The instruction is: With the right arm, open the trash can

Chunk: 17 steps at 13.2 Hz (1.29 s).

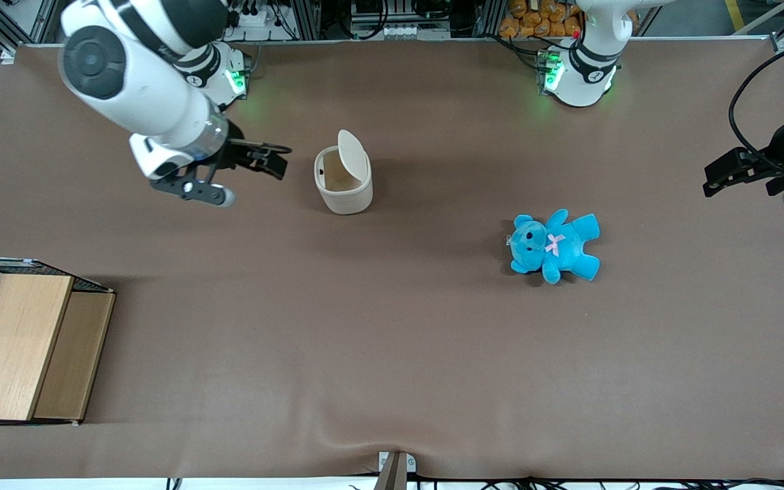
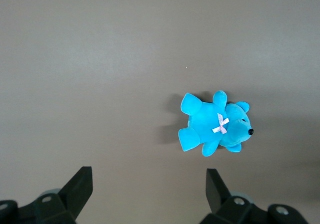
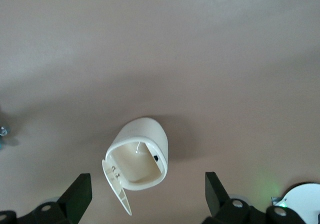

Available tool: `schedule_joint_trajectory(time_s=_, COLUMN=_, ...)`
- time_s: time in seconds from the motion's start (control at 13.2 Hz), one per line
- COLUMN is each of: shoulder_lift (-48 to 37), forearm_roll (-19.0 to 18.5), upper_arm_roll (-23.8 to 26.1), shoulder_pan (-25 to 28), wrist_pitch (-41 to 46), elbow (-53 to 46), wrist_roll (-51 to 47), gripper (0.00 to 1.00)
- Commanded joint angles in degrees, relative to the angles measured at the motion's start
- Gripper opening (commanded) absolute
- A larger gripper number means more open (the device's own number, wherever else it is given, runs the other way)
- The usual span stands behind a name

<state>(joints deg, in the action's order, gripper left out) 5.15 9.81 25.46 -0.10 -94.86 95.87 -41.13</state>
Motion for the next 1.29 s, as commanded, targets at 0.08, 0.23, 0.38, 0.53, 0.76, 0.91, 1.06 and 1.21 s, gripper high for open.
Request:
schedule_joint_trajectory(time_s=0.08, shoulder_lift=0.56, forearm_roll=-1.9, upper_arm_roll=-4.17, shoulder_pan=0.1, wrist_pitch=1.34, elbow=-4.64, wrist_roll=1.66, gripper=1.0)
schedule_joint_trajectory(time_s=0.23, shoulder_lift=-0.14, forearm_roll=-2.16, upper_arm_roll=-7.61, shoulder_pan=0.18, wrist_pitch=3.26, elbow=-6.56, wrist_roll=7.96, gripper=1.0)
schedule_joint_trajectory(time_s=0.38, shoulder_lift=-0.15, forearm_roll=-4.09, upper_arm_roll=-9.98, shoulder_pan=0.1, wrist_pitch=8.44, elbow=-10.77, wrist_roll=11.94, gripper=1.0)
schedule_joint_trajectory(time_s=0.53, shoulder_lift=-0.41, forearm_roll=-6.28, upper_arm_roll=-11.48, shoulder_pan=-0.08, wrist_pitch=11.87, elbow=-13.16, wrist_roll=15.88, gripper=1.0)
schedule_joint_trajectory(time_s=0.76, shoulder_lift=-3.47, forearm_roll=-6.82, upper_arm_roll=-15.87, shoulder_pan=0.01, wrist_pitch=14.34, elbow=-13.7, wrist_roll=19.77, gripper=1.0)
schedule_joint_trajectory(time_s=0.91, shoulder_lift=-5.58, forearm_roll=-6.91, upper_arm_roll=-16.58, shoulder_pan=-0.34, wrist_pitch=14.7, elbow=-12.82, wrist_roll=20.39, gripper=1.0)
schedule_joint_trajectory(time_s=1.06, shoulder_lift=-8.48, forearm_roll=-6.82, upper_arm_roll=-18.69, shoulder_pan=-0.26, wrist_pitch=14.35, elbow=-9.49, wrist_roll=24.42, gripper=1.0)
schedule_joint_trajectory(time_s=1.21, shoulder_lift=-10.07, forearm_roll=-6.82, upper_arm_roll=-18.78, shoulder_pan=-0.34, wrist_pitch=14.18, elbow=-7.72, wrist_roll=24.87, gripper=1.0)
